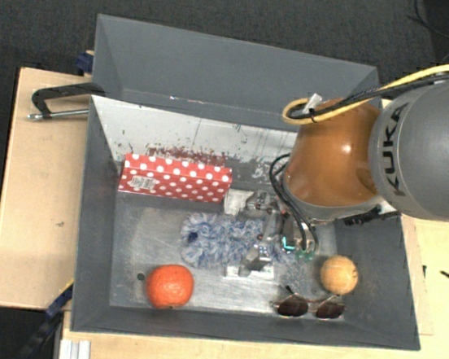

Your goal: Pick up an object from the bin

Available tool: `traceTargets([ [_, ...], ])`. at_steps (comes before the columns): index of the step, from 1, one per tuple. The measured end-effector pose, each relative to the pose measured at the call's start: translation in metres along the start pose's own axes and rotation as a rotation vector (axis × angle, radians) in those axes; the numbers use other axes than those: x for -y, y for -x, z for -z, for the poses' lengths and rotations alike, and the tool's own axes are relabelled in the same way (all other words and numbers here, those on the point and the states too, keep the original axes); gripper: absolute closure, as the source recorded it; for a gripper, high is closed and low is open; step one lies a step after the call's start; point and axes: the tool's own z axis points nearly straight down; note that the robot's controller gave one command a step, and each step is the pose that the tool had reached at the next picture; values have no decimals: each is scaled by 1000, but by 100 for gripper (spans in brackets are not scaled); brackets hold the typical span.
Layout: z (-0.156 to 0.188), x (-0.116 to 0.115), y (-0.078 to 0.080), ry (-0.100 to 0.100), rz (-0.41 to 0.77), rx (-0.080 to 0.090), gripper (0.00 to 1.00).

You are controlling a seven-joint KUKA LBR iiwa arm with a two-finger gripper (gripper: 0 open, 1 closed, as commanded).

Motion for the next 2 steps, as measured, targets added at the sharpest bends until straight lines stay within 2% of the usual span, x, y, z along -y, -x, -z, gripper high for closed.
traceTargets([
  [1,4,0,2,0,0,8,0],
  [2,-69,-22,-1,2,118,25,100],
])
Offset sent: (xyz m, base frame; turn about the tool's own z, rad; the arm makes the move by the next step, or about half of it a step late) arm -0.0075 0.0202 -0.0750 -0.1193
